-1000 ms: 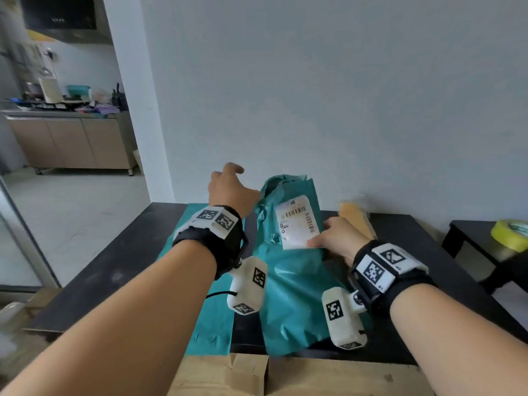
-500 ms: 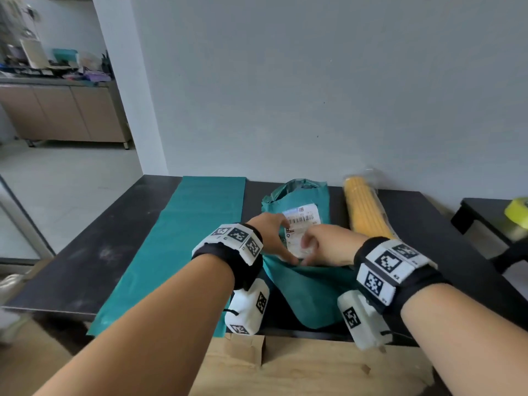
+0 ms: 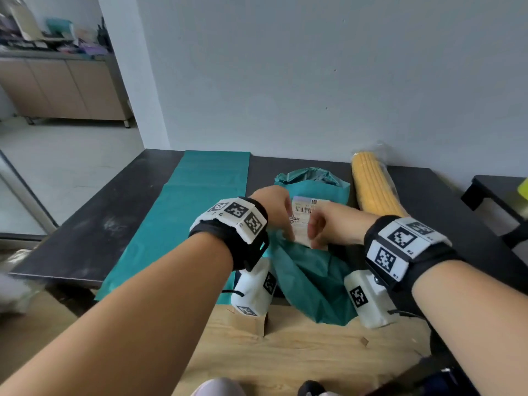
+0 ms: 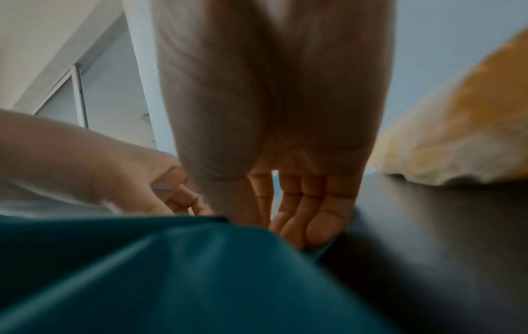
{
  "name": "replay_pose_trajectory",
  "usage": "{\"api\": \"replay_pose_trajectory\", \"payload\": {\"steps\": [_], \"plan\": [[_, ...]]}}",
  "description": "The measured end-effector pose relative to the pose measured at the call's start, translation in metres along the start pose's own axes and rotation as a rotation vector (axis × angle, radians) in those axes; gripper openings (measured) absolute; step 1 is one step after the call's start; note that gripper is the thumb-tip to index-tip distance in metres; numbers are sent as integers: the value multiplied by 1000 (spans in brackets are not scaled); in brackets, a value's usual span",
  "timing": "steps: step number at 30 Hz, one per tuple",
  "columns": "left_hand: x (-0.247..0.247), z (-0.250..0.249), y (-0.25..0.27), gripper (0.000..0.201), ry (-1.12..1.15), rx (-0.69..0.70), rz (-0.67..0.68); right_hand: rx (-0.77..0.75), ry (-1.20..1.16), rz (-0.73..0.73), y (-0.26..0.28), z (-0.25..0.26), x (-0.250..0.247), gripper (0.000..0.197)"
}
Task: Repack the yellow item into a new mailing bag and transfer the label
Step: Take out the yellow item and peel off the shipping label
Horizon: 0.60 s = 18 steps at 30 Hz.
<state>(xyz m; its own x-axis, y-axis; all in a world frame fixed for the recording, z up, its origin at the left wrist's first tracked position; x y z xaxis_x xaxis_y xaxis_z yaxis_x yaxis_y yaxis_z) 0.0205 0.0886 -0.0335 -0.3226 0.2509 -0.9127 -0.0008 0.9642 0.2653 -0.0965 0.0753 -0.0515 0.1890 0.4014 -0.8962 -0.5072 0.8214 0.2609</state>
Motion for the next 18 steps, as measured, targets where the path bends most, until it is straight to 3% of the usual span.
{"api": "replay_pose_trajectory", "payload": {"steps": [2, 4, 10, 15, 18], "plan": [[5, 6, -1, 37, 54, -28, 58, 0, -30, -8, 0, -3, 2, 14], [19, 8, 2, 37, -32, -29, 162, -6, -42, -3, 2, -3, 2, 13], [22, 2, 22, 35, -365, 78, 288, 12, 60, 28, 5, 1, 2, 7], [13, 9, 36, 44, -312, 41, 460, -7, 180, 62, 11, 18, 2, 14], [-4, -5, 39, 44, -243, 60, 428, -2, 200, 122, 18, 23, 8, 30]]}}
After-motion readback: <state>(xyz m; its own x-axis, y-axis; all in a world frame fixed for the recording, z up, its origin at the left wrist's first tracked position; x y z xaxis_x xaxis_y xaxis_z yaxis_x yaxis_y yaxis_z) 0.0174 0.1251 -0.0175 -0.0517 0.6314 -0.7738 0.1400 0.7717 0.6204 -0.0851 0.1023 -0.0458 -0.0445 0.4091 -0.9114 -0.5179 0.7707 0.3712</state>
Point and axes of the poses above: each hand's wrist, its own y-axis away from the middle knuckle, its own x-axis out of the palm, z = x × y, the point moved 7 cm from there along -y, towards the middle knuckle, and after that the axes turned 6 degrees about -x, right-handed, at the moved point
